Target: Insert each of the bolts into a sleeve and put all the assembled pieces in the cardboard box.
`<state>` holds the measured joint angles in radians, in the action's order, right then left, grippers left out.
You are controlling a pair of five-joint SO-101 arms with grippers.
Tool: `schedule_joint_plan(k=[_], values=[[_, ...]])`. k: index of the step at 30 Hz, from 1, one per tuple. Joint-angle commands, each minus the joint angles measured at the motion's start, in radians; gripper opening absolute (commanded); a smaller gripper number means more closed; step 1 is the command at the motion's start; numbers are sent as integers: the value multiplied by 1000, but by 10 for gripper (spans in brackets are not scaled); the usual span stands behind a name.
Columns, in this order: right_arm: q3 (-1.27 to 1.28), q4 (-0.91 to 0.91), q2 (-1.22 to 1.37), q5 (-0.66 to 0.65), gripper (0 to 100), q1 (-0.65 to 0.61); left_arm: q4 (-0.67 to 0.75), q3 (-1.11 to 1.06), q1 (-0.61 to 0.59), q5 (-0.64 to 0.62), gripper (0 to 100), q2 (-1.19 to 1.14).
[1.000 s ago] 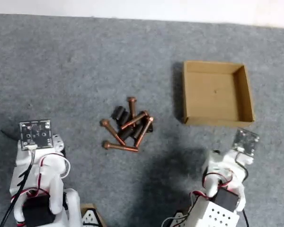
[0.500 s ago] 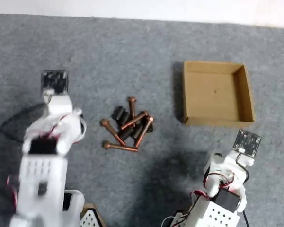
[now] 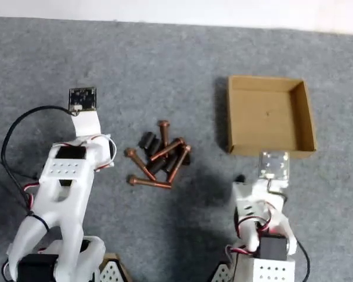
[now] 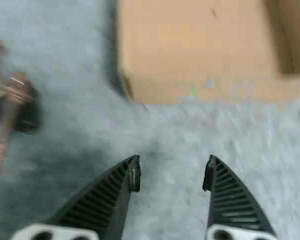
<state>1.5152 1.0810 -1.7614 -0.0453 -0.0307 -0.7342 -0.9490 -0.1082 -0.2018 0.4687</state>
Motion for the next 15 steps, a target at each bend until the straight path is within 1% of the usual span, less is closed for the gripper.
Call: schedule_joint_plan(k=[1, 5, 9, 15], values=[[-151, -54, 180, 40, 202, -133, 20, 12, 19, -11, 11, 1], [-318, -157, 536, 84, 202, -225, 21, 12, 19, -11, 11, -2], [-573, -194, 937, 110, 202, -314, 40, 10, 16, -11, 11, -4], [-918, -223, 1478, 110, 202, -338, 41, 10, 16, -11, 11, -4]])
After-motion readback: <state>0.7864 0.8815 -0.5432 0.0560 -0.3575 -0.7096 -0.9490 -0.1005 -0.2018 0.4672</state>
